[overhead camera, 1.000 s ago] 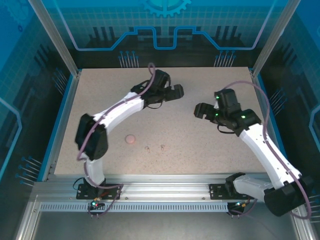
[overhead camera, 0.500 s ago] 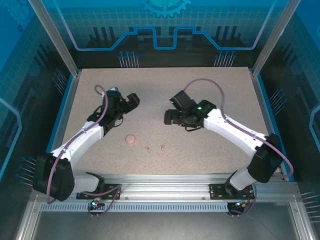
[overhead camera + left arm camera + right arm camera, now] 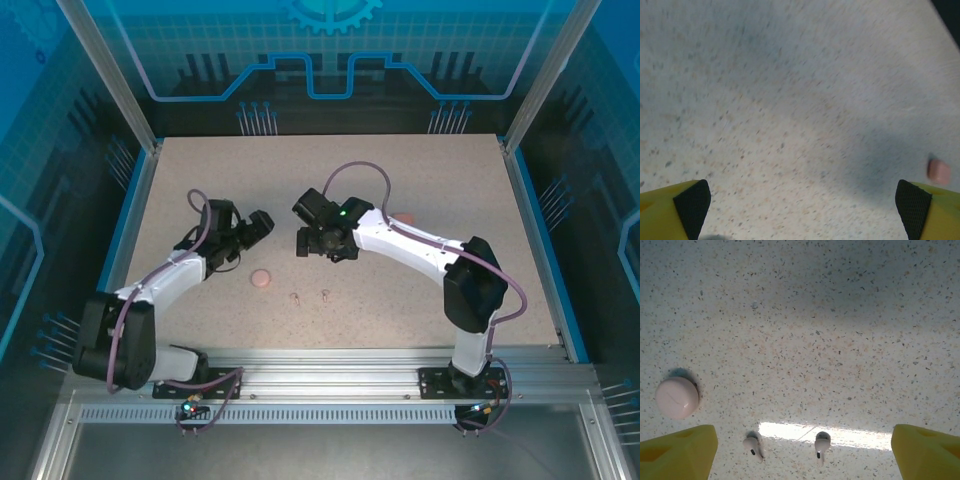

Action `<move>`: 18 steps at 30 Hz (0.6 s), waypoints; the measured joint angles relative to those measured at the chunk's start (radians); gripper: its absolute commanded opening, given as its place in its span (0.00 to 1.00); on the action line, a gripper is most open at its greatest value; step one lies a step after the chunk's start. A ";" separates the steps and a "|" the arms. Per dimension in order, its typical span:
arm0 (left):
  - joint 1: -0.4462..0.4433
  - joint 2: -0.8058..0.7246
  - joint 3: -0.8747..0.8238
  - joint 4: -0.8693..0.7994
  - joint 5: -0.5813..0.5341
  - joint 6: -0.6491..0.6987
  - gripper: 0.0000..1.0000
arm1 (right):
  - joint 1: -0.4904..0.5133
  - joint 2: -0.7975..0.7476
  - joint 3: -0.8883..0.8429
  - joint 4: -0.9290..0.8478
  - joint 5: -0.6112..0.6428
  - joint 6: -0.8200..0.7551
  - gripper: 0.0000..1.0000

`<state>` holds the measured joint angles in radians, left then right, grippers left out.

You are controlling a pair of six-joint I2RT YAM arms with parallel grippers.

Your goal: Insert wireless bluetooth earbuds into charging case

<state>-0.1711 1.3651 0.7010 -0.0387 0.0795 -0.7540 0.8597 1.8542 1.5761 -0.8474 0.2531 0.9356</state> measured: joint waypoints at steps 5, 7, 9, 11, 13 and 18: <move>0.000 0.066 -0.034 0.038 0.033 -0.008 0.99 | 0.000 -0.005 -0.045 0.010 -0.001 0.000 0.91; 0.000 0.072 -0.050 0.058 0.040 -0.012 0.99 | 0.000 -0.008 -0.067 0.010 -0.003 0.000 0.91; 0.000 0.072 -0.072 0.078 0.047 -0.019 0.99 | 0.000 -0.010 -0.080 0.010 -0.003 0.000 0.91; 0.000 0.070 -0.094 0.090 0.050 -0.029 0.99 | 0.000 -0.011 -0.085 0.013 -0.008 0.000 0.91; 0.000 0.066 -0.114 0.097 0.055 -0.034 0.99 | 0.000 -0.011 -0.085 0.018 -0.011 0.000 0.91; -0.004 0.043 -0.152 0.114 0.066 -0.051 0.99 | 0.000 -0.012 -0.085 0.030 -0.022 0.000 0.91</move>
<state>-0.1753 1.4082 0.5488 0.0753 0.1455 -0.8047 0.8597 1.8420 1.4910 -0.8177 0.2310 0.9356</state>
